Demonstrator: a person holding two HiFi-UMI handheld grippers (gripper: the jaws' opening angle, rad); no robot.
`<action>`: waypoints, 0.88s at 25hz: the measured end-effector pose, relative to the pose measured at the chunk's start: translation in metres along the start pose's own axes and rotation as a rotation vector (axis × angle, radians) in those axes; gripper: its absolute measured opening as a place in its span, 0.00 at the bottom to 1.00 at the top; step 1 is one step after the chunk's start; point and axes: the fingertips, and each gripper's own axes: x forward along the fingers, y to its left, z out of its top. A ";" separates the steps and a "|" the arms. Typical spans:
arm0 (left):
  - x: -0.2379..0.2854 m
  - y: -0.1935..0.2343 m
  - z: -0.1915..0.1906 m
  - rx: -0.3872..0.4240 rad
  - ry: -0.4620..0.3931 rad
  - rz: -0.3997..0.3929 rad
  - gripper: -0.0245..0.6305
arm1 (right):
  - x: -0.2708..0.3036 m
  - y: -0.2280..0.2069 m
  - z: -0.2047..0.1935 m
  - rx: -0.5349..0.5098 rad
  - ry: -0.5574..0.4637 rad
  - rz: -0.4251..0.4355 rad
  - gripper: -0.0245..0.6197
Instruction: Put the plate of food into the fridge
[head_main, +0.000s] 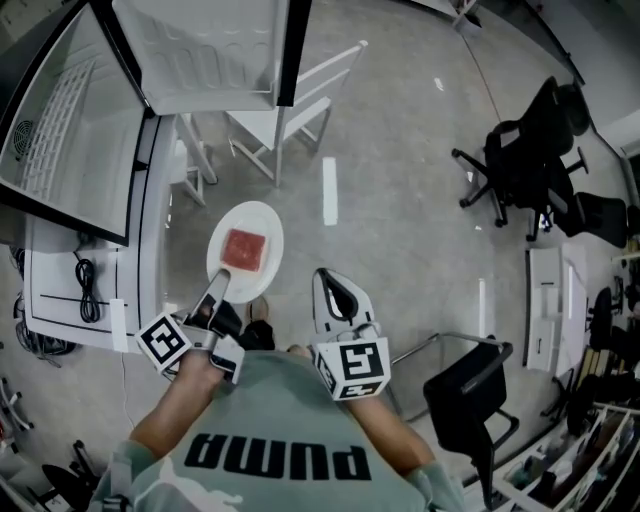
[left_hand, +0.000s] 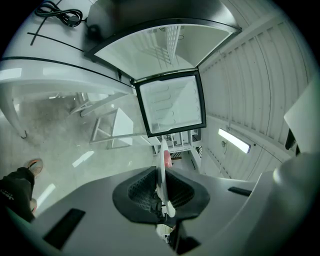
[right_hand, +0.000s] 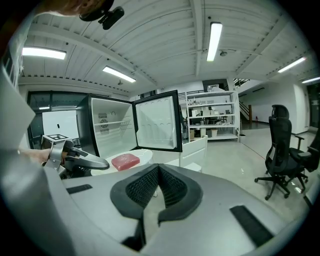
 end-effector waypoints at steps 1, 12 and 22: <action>0.003 -0.001 0.006 -0.003 -0.002 -0.006 0.09 | 0.006 0.001 0.004 -0.006 -0.001 -0.001 0.05; 0.021 -0.008 0.073 0.001 0.000 -0.048 0.09 | 0.067 0.030 0.043 -0.047 -0.040 -0.004 0.05; 0.017 -0.004 0.107 -0.025 -0.031 -0.061 0.09 | 0.095 0.050 0.060 -0.087 -0.033 0.018 0.05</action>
